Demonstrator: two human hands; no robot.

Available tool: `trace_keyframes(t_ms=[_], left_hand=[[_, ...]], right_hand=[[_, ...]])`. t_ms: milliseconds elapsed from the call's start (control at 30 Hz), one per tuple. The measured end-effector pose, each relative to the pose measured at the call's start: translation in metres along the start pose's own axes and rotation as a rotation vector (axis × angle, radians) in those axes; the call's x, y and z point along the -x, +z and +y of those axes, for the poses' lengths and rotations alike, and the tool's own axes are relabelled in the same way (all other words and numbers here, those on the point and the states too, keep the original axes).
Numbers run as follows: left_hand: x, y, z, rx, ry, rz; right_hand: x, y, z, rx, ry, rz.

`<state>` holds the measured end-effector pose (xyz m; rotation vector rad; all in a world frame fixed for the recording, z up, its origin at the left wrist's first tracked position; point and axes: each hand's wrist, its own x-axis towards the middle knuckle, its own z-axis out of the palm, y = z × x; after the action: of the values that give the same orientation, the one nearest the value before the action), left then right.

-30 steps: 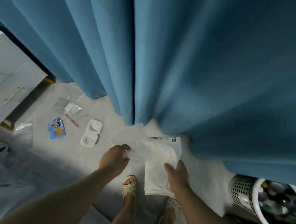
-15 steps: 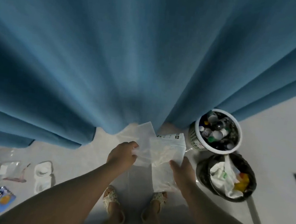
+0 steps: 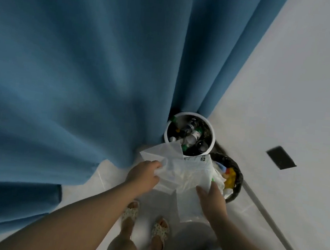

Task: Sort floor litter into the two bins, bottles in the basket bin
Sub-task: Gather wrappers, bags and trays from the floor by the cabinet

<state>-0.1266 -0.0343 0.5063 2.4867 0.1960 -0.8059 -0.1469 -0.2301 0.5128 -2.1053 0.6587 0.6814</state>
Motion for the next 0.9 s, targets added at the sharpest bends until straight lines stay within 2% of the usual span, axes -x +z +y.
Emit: trace_keyframes(t_ms=[300,500,667,900], left_hand=[[-0.08,0.002,0.048,-0.094,0.13,-0.166],[-0.147,0.014,0.073,-0.297,0.238,-0.255],[-0.186,0.052,0.09,-0.341,0.271,-0.374],[-0.245,0.138,0.101,-0.403,0.323,-0.424]], right_hand=[[-0.055,-0.021,0.009,-0.149,0.184,0.113],[-0.109,-0.012,0.025,-0.321,0.341,0.182],[-0.144,-0.013,0.057,-0.408,0.431,0.21],[-0.215,-0.016,0.117,-0.426,0.449,0.205]])
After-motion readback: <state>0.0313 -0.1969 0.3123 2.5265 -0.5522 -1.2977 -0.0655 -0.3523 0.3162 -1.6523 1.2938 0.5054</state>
